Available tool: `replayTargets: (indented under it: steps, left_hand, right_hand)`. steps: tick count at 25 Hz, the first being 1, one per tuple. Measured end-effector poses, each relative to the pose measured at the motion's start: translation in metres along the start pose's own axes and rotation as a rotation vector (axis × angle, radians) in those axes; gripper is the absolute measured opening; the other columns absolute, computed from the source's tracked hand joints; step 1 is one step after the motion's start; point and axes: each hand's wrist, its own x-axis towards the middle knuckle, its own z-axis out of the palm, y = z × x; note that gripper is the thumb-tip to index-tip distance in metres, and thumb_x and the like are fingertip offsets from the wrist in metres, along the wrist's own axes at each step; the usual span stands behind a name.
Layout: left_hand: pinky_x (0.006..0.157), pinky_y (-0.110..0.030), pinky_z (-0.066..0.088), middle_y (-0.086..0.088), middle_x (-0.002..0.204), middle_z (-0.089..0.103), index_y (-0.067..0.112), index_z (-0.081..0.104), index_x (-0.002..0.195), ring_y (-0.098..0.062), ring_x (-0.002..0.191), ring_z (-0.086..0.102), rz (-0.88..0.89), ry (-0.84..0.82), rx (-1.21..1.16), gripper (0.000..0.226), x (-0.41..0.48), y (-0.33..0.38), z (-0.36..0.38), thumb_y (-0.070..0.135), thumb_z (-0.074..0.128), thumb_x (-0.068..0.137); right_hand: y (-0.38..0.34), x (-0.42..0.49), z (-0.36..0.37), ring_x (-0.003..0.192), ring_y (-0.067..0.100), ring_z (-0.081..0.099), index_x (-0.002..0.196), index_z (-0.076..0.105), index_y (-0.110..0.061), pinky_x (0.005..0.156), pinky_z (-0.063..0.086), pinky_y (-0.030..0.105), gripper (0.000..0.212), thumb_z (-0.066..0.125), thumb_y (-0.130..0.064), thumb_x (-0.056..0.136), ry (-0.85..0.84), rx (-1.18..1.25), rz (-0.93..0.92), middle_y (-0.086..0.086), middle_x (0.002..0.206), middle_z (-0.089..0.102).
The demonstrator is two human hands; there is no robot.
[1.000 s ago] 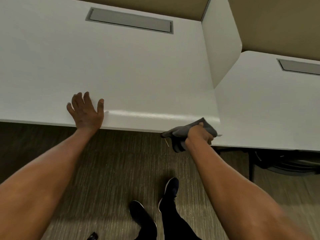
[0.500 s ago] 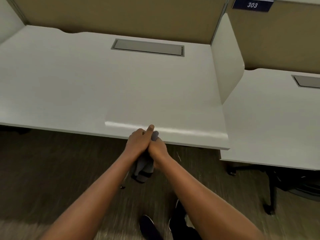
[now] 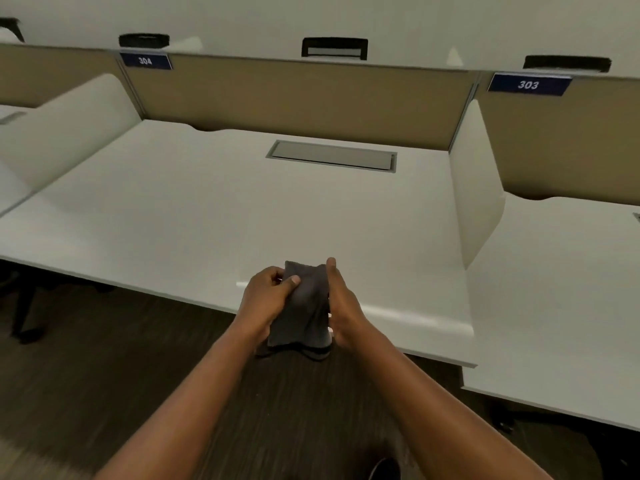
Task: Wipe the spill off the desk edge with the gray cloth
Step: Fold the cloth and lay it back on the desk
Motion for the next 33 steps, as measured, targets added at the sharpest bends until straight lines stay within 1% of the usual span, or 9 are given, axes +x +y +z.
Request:
replayTargets:
  steps: [6,9,15,21,23,25,28,31,33]
  left_hand:
    - [0.094,-0.037,0.054,-0.003,0.109,0.07,0.017,0.066,0.111,-0.022,0.105,0.065,0.124,-0.004,-0.041,0.017,0.015,0.078,0.029,0.028,0.063,0.1]
    - [0.089,-0.033,0.057,-0.003,0.111,0.071,0.017,0.066,0.109,-0.024,0.108,0.066,0.094,-0.042,-0.25,0.013,0.028,0.098,0.035,0.025,0.062,0.1]
    - [0.074,-0.027,0.055,-0.001,0.1,0.076,0.013,0.071,0.102,-0.021,0.099,0.068,-0.07,-0.004,-0.58,0.014,0.076,0.091,0.031,0.025,0.065,0.098]
    - [0.083,-0.038,0.055,-0.011,0.104,0.07,0.009,0.066,0.095,-0.034,0.107,0.063,-0.162,0.105,-0.533,0.016,0.135,0.049,0.041,0.022,0.06,0.101]
    - [0.089,-0.044,0.048,-0.011,0.108,0.065,0.013,0.061,0.099,-0.034,0.108,0.06,-0.228,0.135,-0.415,0.025,0.153,0.038,0.047,0.037,0.058,0.101]
    - [0.092,-0.045,0.043,-0.011,0.114,0.059,0.015,0.055,0.112,-0.033,0.111,0.056,-0.381,0.054,-0.34,0.051,0.171,0.029,0.052,0.063,0.053,0.096]
    - [0.103,-0.052,0.049,-0.019,0.128,0.066,0.006,0.058,0.126,-0.04,0.119,0.063,-0.555,-0.243,-0.561,0.092,0.201,0.016,0.058,0.085,0.055,0.079]
    - [0.093,-0.058,0.055,-0.025,0.126,0.07,0.017,0.075,0.121,-0.045,0.112,0.07,-0.552,-0.387,-0.837,0.083,0.238,0.006,0.049,0.082,0.067,0.071]
    - [0.093,-0.055,0.055,-0.024,0.127,0.069,0.013,0.077,0.118,-0.044,0.113,0.069,-0.571,-0.453,-0.893,0.079,0.266,-0.001,0.034,0.076,0.074,0.07]
  right_hand:
    - [-0.024,0.028,-0.085,0.143,0.039,0.042,0.158,0.029,-0.025,0.117,0.038,0.053,0.104,0.05,-0.086,0.076,-0.063,0.057,0.025,0.015,0.161,0.037]
    - [-0.033,0.04,-0.111,0.133,0.039,0.055,0.151,0.041,-0.014,0.114,0.042,0.055,0.108,0.054,-0.088,0.073,-0.228,0.122,0.105,0.018,0.148,0.055]
    - [-0.059,0.054,-0.127,0.112,0.032,0.071,0.125,0.069,-0.009,0.093,0.058,0.044,0.065,0.084,-0.048,0.076,-0.221,0.132,-0.022,0.013,0.119,0.075]
    - [-0.111,0.073,-0.094,0.101,0.015,0.069,0.115,0.06,-0.029,0.076,0.058,0.024,0.034,0.078,-0.039,0.087,-0.059,-0.318,-0.367,-0.006,0.113,0.07]
    - [-0.127,0.086,-0.07,0.096,0.013,0.068,0.111,0.059,-0.033,0.071,0.055,0.021,0.029,0.075,-0.039,0.089,-0.041,-0.376,-0.41,-0.008,0.11,0.07]
    - [-0.14,0.104,-0.043,0.095,0.013,0.065,0.123,0.057,-0.027,0.075,0.054,0.023,0.038,0.072,-0.041,0.091,0.005,-0.431,-0.405,-0.009,0.112,0.065]
    - [-0.151,0.137,-0.006,0.086,0.008,0.062,0.124,0.054,-0.028,0.068,0.05,0.02,0.04,0.071,-0.043,0.092,0.041,-0.429,-0.336,-0.011,0.106,0.06]
    - [-0.158,0.169,0.02,0.086,0.005,0.061,0.118,0.052,-0.032,0.063,0.05,0.019,0.032,0.07,-0.042,0.093,0.004,-0.353,-0.239,-0.018,0.098,0.06]
    - [-0.164,0.191,0.03,0.097,0.014,0.066,0.129,0.056,-0.026,0.076,0.059,0.03,0.039,0.069,-0.04,0.095,0.002,-0.286,-0.187,-0.009,0.112,0.066]
